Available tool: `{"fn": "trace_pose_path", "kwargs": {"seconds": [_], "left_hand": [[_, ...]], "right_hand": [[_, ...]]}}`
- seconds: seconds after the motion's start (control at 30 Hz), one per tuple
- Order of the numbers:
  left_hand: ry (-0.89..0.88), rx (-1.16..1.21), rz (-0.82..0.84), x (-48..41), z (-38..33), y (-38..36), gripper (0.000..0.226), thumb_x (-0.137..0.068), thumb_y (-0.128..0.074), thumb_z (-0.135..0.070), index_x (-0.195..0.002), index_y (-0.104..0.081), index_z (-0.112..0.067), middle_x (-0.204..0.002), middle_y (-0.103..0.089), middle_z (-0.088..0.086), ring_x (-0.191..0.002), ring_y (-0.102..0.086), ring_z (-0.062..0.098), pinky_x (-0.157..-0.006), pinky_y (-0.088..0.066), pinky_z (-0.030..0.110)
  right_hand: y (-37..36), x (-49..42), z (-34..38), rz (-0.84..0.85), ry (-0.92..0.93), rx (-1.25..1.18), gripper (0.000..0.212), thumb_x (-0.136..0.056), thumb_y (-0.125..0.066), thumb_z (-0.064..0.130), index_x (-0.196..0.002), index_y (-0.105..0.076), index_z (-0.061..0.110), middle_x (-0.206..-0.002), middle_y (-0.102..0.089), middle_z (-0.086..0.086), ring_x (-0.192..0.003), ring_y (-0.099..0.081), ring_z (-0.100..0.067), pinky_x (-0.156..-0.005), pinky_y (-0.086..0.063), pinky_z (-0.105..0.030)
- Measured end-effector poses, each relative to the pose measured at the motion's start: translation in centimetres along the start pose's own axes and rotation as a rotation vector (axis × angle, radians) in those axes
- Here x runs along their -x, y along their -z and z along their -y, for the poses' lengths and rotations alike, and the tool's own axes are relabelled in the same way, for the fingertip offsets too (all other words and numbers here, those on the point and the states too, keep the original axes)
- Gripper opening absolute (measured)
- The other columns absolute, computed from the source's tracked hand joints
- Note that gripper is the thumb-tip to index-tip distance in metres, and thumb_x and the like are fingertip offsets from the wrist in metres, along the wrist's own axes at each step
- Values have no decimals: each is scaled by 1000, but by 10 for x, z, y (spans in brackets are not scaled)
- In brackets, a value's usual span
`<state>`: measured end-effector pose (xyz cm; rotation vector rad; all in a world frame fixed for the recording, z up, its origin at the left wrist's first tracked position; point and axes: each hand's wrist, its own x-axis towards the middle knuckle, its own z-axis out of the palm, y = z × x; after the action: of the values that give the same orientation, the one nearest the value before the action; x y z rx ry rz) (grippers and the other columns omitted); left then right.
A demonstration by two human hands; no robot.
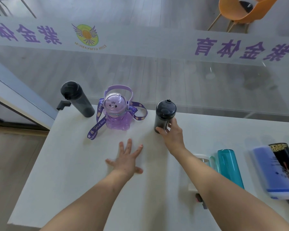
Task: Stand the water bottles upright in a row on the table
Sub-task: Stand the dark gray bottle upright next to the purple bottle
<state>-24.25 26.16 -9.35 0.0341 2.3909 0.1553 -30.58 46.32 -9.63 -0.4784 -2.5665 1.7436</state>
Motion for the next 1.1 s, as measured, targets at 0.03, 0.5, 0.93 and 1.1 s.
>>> {"fn": "trace_pose_path", "kwargs": {"seconds": [0.03,0.5,0.93,1.1], "left_hand": [[3,1,5,-1,0,0,110,-82,-77,-57,-150,10,-66,-164,33,-14,-152,29,24,-98,-25,84],[14,9,39,-6,-1,-1,110,-84,-76,-55,-148,12,-67,-161,38,-15,-151,33,23,-99,-22,86],[27,-9,47,-7,0,-3,111,-83,-76,-57,-148,14,-67,-160,40,-16,-150,34,23,-98,-21,87],[20,-6,47,-6,1,-3,110,-84,-76,-57,-148,13,-67,-161,39,-15,-150,33,23,-98,-22,86]], "right_hand": [[-1,-6,3,9,3,4,51,-79,-81,20,-121,-54,26,-114,-68,1,-106,-65,-16,-97,-56,-46],[-6,-37,18,80,14,65,46,-87,-77,12,-125,-52,12,-111,-65,0,-88,-58,14,-87,-52,-22],[-9,-44,14,114,33,42,55,-90,-75,13,-138,-48,13,-121,-66,-4,-93,-63,-1,-94,-52,-30],[-10,-43,13,115,51,52,49,-88,-76,14,-130,-51,15,-117,-68,-4,-102,-65,-22,-95,-54,-39]]}}
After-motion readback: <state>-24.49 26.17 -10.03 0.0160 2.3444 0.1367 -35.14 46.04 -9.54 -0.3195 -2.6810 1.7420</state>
